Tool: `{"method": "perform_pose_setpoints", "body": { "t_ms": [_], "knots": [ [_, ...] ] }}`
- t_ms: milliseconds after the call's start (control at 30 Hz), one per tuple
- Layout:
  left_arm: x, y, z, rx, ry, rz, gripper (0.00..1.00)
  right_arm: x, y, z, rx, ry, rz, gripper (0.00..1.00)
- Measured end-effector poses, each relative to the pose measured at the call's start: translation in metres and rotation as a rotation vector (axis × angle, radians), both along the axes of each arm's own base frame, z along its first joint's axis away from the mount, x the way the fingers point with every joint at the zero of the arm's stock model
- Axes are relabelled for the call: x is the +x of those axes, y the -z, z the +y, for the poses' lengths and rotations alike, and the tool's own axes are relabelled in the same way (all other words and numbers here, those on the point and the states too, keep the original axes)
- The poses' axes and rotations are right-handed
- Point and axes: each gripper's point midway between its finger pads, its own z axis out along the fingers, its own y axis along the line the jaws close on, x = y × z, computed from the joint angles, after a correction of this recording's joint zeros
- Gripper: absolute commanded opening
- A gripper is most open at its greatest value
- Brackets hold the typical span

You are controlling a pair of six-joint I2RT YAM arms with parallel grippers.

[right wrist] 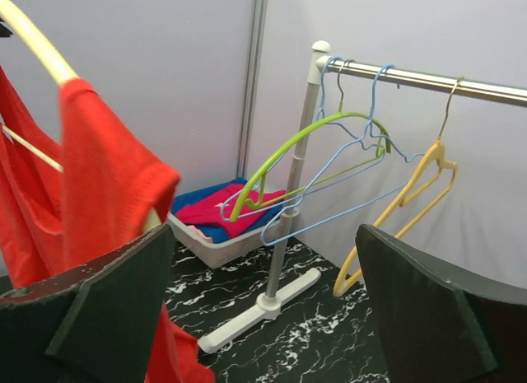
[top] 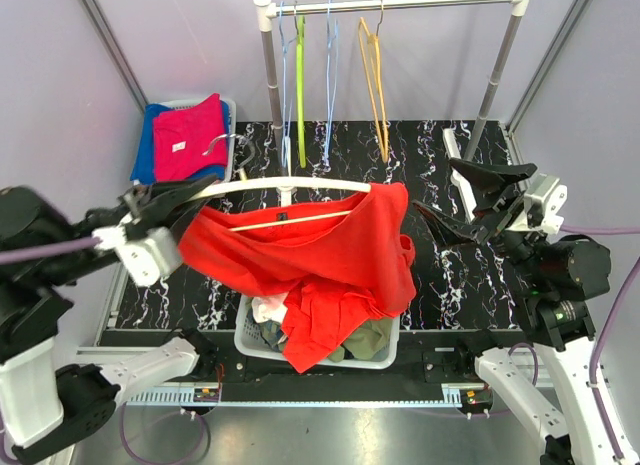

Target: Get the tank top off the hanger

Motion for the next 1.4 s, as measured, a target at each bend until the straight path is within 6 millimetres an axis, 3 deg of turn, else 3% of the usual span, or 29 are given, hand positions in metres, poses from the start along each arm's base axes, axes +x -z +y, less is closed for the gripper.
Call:
{"method": "perform_pose_setpoints", "body": {
  "t_ms": [67,167,300,400,533,767,967,1133,1233,1400],
  "knots": [
    [-0.013,-0.006,0.01,-0.018,-0.002,-0.035,0.0,0.0,0.001,0.002,0.01,-0.019,0.022,1.0],
    [-0.014,-0.006,0.014,-0.019,-0.014,-0.056,0.0,-0.001,0.004,0.011,0.02,-0.085,0.062,0.96],
    [0.008,0.018,0.011,0.035,-0.07,-0.038,0.0,-0.004,0.006,0.03,0.04,-0.23,0.117,0.84],
    [0.026,0.044,0.008,0.09,-0.11,0.006,0.0,-0.004,0.015,0.042,0.043,-0.325,0.167,0.81],
    [0.04,0.06,0.006,0.12,-0.142,0.042,0.0,-0.01,0.028,0.054,0.015,-0.434,0.231,0.81],
    [0.047,0.054,0.001,0.102,-0.139,0.058,0.0,-0.019,0.057,0.054,-0.052,-0.447,0.307,0.78],
    [0.046,0.051,-0.006,0.085,-0.105,0.068,0.0,-0.02,0.11,0.047,-0.062,-0.388,0.401,0.66],
    [0.046,0.054,-0.011,0.078,-0.081,0.099,0.0,-0.004,0.159,0.05,-0.045,-0.361,0.533,0.64],
    [0.046,0.056,-0.014,0.07,-0.067,0.122,0.0,0.005,0.167,0.05,-0.041,-0.345,0.552,0.64],
    [0.045,0.058,-0.017,0.061,-0.052,0.149,0.0,0.019,0.159,0.054,-0.035,-0.34,0.522,0.63]
  ]
}}
